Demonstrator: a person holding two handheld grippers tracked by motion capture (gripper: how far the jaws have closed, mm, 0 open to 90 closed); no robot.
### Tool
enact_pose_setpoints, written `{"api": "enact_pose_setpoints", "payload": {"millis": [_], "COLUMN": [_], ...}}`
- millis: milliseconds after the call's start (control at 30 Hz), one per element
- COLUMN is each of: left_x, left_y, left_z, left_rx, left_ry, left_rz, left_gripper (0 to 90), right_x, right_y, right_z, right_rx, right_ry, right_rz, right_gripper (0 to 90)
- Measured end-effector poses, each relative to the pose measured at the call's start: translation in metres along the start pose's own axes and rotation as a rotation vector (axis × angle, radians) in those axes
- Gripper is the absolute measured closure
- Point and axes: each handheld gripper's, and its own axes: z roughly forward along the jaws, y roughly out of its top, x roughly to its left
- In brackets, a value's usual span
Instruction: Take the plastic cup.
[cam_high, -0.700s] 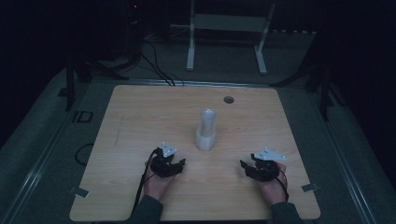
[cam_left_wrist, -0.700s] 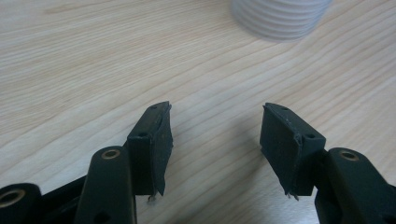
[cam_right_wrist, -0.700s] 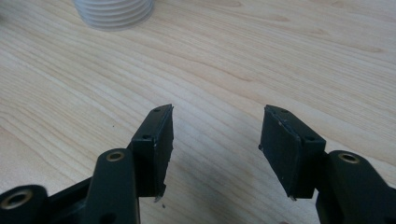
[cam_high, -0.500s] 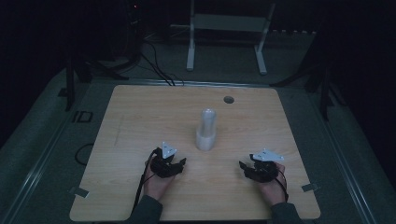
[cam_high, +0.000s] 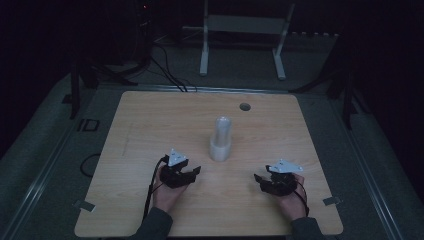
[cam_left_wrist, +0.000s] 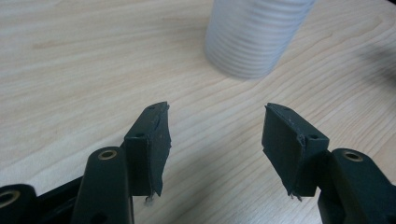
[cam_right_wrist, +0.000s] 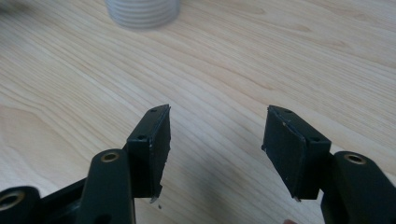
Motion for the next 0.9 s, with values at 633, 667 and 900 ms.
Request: {"api": "enact_pose_setpoints", "payload": {"millis": [633,667,900], "left_x": [0.001,0.0,-0.004], "left_y": [0.029,0.03,0.038], "left_z": [-0.002,-0.001,0.005], "left_rx": [-0.031,-0.029,-0.011], "left_ry": [-0.078,-0.08,-0.064], "left_rz": [0.004,0.007,0.054], "left_gripper": [37.6,38.3,37.2], "right_x": [0.01,0.01,0.011], "right_y": [0.047,0.049,0.061], "right_z": [-0.014,-0.014,-0.016], "right_rx": [-0.059,-0.064,-0.085], "right_ry": [0.035,0.04,0.048], "right_rz": [-0.07,-0.07,-0.081], "right_gripper": [41.4,41.4,41.0]}}
